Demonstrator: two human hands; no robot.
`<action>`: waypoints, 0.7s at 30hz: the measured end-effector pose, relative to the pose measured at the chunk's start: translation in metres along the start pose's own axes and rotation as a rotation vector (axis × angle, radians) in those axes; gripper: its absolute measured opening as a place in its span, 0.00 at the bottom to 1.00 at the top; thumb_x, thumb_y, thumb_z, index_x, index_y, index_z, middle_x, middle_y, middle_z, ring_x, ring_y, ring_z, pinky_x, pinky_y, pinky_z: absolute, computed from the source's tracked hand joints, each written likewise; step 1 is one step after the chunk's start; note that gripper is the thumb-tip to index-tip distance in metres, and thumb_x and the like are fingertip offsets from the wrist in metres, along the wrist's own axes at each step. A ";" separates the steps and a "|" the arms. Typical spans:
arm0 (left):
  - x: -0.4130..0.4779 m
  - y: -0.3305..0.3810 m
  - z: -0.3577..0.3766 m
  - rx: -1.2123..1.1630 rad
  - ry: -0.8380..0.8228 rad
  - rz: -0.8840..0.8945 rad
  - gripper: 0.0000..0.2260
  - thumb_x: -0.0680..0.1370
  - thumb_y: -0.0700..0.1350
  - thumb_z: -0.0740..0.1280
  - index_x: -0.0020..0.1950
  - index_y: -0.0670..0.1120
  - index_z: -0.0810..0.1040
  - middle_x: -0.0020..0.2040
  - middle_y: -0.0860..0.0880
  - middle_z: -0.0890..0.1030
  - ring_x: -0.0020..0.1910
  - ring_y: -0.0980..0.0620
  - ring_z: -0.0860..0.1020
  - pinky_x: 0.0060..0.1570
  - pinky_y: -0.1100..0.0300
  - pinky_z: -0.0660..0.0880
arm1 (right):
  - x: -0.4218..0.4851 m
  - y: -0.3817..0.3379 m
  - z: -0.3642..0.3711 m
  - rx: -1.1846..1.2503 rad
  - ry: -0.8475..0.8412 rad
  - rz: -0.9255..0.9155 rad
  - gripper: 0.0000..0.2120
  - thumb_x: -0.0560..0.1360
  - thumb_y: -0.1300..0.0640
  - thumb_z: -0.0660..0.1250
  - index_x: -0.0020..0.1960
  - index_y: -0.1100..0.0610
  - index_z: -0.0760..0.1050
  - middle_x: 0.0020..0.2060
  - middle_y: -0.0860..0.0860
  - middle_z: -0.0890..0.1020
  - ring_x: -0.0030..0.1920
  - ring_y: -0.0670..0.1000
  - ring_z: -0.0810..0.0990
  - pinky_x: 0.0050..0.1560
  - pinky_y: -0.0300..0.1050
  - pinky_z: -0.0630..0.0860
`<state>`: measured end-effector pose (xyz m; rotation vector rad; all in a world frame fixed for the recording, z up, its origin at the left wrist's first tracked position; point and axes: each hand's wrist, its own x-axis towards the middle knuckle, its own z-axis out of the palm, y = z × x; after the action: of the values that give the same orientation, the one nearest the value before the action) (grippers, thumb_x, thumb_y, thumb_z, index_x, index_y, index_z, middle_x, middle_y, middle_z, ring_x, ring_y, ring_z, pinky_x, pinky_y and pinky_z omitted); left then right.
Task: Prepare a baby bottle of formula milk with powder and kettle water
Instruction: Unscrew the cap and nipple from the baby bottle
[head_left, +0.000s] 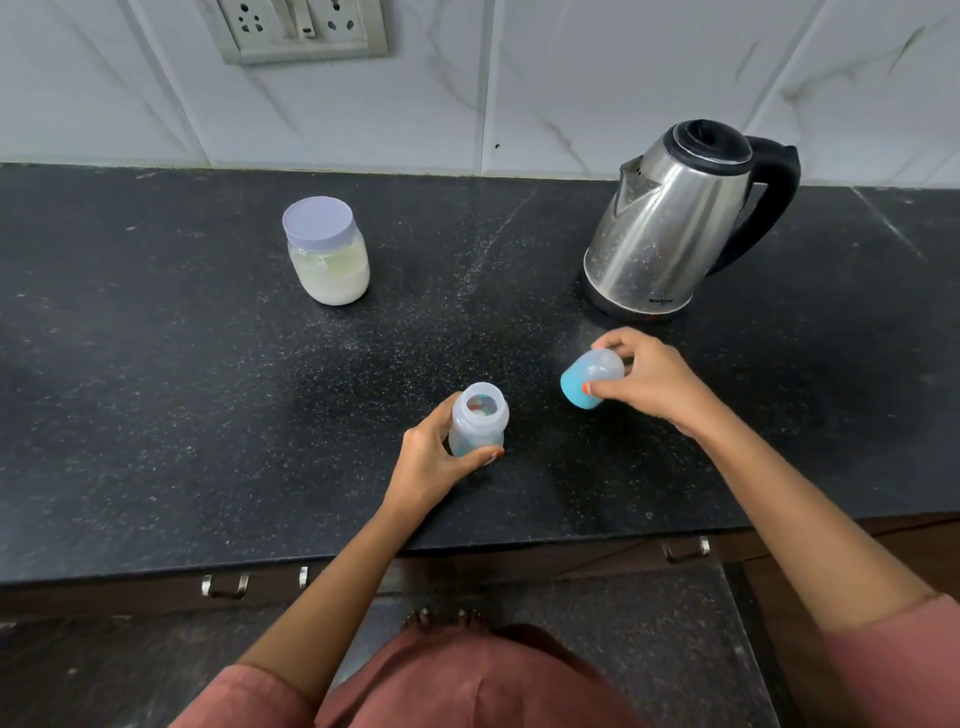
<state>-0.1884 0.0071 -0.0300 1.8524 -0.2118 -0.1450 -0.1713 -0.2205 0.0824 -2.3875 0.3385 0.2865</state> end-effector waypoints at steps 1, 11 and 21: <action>0.000 0.000 0.000 0.001 0.002 0.001 0.27 0.65 0.42 0.77 0.58 0.60 0.70 0.54 0.64 0.76 0.58 0.59 0.75 0.61 0.60 0.71 | 0.002 0.006 0.005 -0.033 0.009 0.024 0.20 0.67 0.60 0.73 0.56 0.53 0.72 0.56 0.53 0.76 0.52 0.51 0.74 0.50 0.45 0.71; -0.001 -0.002 0.002 -0.017 0.012 -0.013 0.28 0.65 0.41 0.77 0.59 0.58 0.71 0.55 0.59 0.78 0.58 0.58 0.76 0.62 0.58 0.71 | 0.007 0.025 0.038 -0.220 0.057 0.024 0.22 0.68 0.59 0.72 0.59 0.53 0.70 0.59 0.53 0.73 0.58 0.55 0.74 0.54 0.52 0.73; -0.002 0.000 0.004 -0.029 0.027 -0.002 0.28 0.66 0.41 0.77 0.59 0.58 0.69 0.56 0.61 0.76 0.59 0.59 0.75 0.61 0.63 0.70 | 0.004 0.020 0.038 -0.465 0.104 -0.069 0.32 0.69 0.49 0.71 0.69 0.51 0.61 0.65 0.52 0.67 0.65 0.56 0.67 0.55 0.53 0.72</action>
<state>-0.1911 0.0037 -0.0312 1.8251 -0.1877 -0.1237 -0.1777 -0.2098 0.0413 -2.8731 0.2566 0.2272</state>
